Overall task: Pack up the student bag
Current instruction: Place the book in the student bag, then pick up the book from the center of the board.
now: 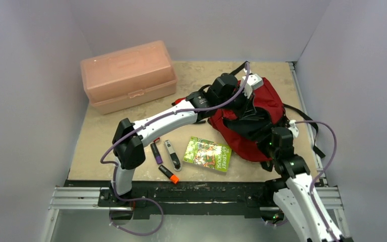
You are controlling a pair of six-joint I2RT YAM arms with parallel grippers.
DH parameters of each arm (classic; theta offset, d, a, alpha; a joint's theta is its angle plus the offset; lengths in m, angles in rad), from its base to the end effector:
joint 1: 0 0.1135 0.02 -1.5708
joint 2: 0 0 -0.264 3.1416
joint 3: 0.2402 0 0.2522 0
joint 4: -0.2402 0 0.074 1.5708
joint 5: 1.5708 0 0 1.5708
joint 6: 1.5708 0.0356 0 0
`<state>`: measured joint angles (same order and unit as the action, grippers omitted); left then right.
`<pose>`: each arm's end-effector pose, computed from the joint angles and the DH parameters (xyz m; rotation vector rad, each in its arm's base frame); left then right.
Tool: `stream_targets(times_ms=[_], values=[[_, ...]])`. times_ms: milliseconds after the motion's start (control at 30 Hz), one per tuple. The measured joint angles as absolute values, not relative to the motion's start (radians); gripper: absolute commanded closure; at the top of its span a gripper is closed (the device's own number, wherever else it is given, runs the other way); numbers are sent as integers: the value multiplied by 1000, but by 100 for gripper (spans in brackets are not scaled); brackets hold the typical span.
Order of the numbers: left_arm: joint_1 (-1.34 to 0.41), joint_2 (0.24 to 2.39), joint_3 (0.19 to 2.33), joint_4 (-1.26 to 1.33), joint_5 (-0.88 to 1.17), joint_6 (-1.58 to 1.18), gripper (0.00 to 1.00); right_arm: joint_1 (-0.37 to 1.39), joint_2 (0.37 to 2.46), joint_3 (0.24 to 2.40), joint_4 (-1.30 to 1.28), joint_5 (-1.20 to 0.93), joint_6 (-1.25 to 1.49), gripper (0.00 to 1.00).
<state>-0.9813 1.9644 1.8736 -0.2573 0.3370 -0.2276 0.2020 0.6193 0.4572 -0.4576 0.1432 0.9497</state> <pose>0.2525 -0.3987 0.3581 0.9837 1.8199 -1.1058 0.1434 0.0242 0.2230 0.8891 2.0414 0.4901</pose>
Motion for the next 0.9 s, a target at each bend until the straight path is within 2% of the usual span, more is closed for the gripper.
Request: stream_targets(times_ms=[133,233,300,433,600,700,900], values=[[-975,1981,1874,-257,321,-299,100,202,448,566,-744,154,952,26],[-974,2002,1874,-257,323,-357,100,202,392,732,-896,176,946,26],[-972,2020,1873,-256,328,-393,96,202,375,877,-954,194,923,23],[-971,2037,1843,-249,342,-466,76,202,355,1098,-934,191,822,19],[-971,2033,1761,-226,371,-532,33,202,387,1139,-891,134,686,12],[-971,1993,1655,-226,355,-544,15,202,461,1120,-844,23,612,12],[-949,1765,1416,-255,290,-546,7,202,579,984,-717,-236,580,12]])
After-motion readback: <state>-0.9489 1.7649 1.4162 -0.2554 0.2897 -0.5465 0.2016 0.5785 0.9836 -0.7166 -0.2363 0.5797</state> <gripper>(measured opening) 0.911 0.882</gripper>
